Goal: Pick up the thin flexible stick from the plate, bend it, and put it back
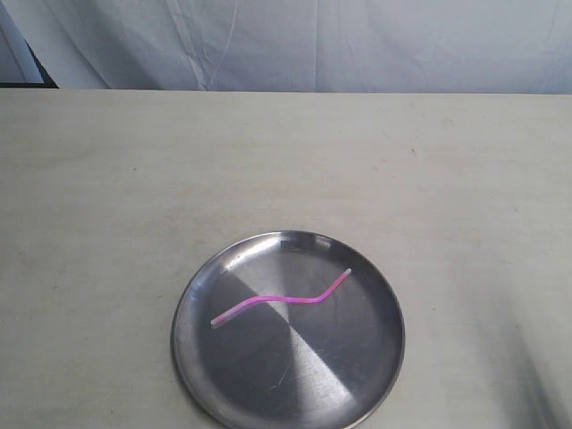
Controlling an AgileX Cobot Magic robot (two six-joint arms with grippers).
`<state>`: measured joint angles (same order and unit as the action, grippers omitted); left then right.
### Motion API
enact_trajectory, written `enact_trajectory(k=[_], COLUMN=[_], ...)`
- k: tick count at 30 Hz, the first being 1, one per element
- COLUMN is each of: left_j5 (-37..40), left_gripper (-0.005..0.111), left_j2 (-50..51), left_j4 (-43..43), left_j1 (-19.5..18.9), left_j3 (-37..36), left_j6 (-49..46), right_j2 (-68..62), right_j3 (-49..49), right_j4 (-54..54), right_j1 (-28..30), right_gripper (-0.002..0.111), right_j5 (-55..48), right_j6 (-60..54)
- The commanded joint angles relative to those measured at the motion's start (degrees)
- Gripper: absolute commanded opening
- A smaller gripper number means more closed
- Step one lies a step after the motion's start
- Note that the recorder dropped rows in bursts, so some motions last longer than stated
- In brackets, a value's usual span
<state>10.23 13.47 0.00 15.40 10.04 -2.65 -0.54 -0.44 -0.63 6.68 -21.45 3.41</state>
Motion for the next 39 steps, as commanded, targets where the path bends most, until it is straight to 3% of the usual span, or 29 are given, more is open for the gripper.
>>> enact_trajectory(k=[1,7,11,39], left_j5=[0.9,0.9,3.6,3.1], left_gripper=[0.0,0.0,0.0,0.0], left_j2=[-7.5,-12.7,-13.5,-13.5], left_j4=[-2.4,-3.0,-3.0,-3.0], left_j1=[-6.6,-11.2,-11.2,-11.2], left_j3=[-5.2,-10.0,-10.0,-10.0], left_j6=[-0.4,-0.4,-0.4,-0.4], right_j2=[0.3,0.3,0.3,0.3], right_j3=[0.3,0.3,0.3,0.3], right_j4=[0.0,0.0,0.0,-0.1], right_j1=[0.2,0.2,0.2,0.2], right_gripper=[0.002,0.002,0.002,0.002], right_j5=[0.6,0.6,0.6,0.7], right_j6=[-0.2,-0.2,-0.2,-0.2])
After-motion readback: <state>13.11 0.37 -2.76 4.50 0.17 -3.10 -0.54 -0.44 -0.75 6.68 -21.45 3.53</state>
